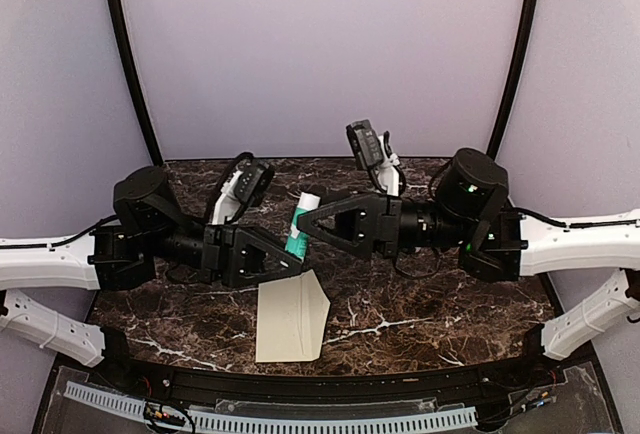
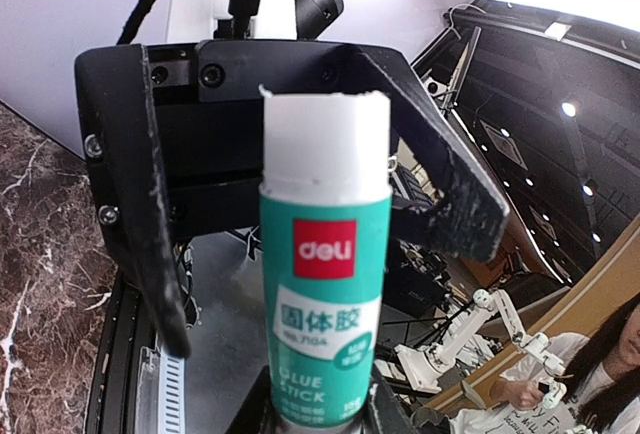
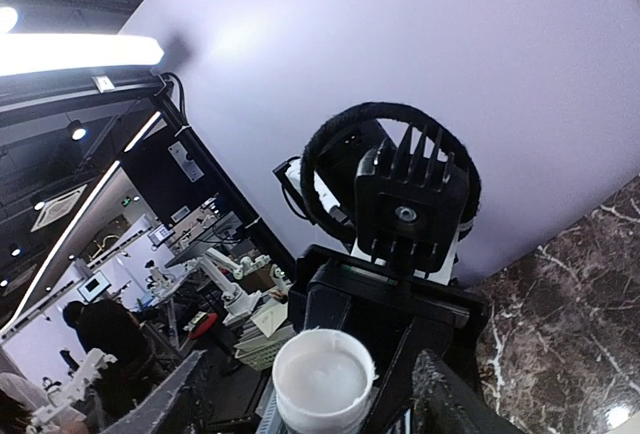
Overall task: Place the letter into the envelope and seal it
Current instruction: Unscrew the solid glue.
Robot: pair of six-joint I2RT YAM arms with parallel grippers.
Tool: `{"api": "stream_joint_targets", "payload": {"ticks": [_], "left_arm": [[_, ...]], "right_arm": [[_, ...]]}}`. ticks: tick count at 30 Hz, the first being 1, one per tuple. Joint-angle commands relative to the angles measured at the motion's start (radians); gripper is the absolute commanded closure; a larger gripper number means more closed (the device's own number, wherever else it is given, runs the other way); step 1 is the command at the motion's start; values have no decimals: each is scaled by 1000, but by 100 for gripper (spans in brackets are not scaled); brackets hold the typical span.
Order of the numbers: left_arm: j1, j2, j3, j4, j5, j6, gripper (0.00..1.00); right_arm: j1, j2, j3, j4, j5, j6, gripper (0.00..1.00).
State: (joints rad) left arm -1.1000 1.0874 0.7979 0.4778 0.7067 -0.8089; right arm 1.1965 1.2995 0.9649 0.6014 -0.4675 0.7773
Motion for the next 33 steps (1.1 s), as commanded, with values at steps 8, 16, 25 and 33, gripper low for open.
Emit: {"api": "stream_joint_targets", "payload": {"ticks": [8, 16, 25, 33], "left_arm": [[-6, -3, 20, 2, -8, 28, 100], [-6, -101, 22, -252, -326, 145, 100], [-6, -39, 106, -536, -571, 198, 100], [-6, 73, 179, -696, -766, 151, 100]], "right_arm": [[11, 16, 33, 89, -37, 11, 90], [27, 17, 108, -227, 184, -47, 100], [69, 166, 348, -657, 515, -7, 100], [105, 380, 594, -984, 742, 98, 100]]}}
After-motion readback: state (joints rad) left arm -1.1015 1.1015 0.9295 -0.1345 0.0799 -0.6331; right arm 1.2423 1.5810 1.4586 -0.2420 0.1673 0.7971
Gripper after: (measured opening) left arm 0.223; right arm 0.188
